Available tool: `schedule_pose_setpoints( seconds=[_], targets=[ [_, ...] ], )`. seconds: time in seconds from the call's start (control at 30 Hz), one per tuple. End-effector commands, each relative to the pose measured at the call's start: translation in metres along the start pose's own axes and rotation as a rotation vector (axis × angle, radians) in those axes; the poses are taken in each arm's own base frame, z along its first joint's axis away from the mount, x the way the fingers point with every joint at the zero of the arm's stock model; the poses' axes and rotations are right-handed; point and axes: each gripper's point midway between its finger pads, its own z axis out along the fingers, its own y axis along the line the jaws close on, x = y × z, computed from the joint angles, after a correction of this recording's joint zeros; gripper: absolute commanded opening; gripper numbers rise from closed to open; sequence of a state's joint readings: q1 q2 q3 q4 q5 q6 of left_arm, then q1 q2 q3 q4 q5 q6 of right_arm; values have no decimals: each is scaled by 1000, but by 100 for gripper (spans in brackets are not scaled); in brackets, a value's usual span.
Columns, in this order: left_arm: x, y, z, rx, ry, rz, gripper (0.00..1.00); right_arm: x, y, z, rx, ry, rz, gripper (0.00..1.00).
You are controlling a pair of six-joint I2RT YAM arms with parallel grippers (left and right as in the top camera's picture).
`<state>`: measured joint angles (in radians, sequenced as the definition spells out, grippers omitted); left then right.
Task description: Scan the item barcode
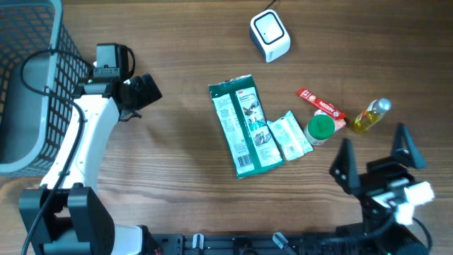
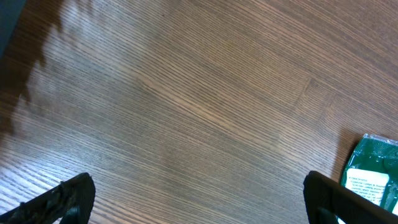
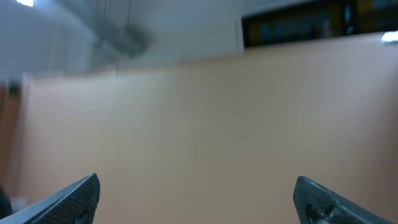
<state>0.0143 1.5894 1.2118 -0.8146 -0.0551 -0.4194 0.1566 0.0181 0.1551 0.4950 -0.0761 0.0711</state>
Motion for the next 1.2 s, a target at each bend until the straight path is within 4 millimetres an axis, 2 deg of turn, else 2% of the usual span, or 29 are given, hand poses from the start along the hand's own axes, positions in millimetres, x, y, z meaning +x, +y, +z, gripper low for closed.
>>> schedule_pose_setpoints(
  seconds=[0.0,0.2,0.3,0.47,1.17],
  targets=[
    [0,2,3,-10,4,17,100,46,3,-8,-28,115,-62,100],
    [0,2,3,-10,4,17,100,100,-6,-21,8,276,-51,100],
    [0,2,3,-10,4,17,100,134,-7,-34,13,412,-37,100],
    [0,2,3,-10,4,17,100,177,-9,-58,25,613,-23,100],
    [0,2,3,-10,4,17,100,179,-24,-61,69,629,-92,100]
  ],
)
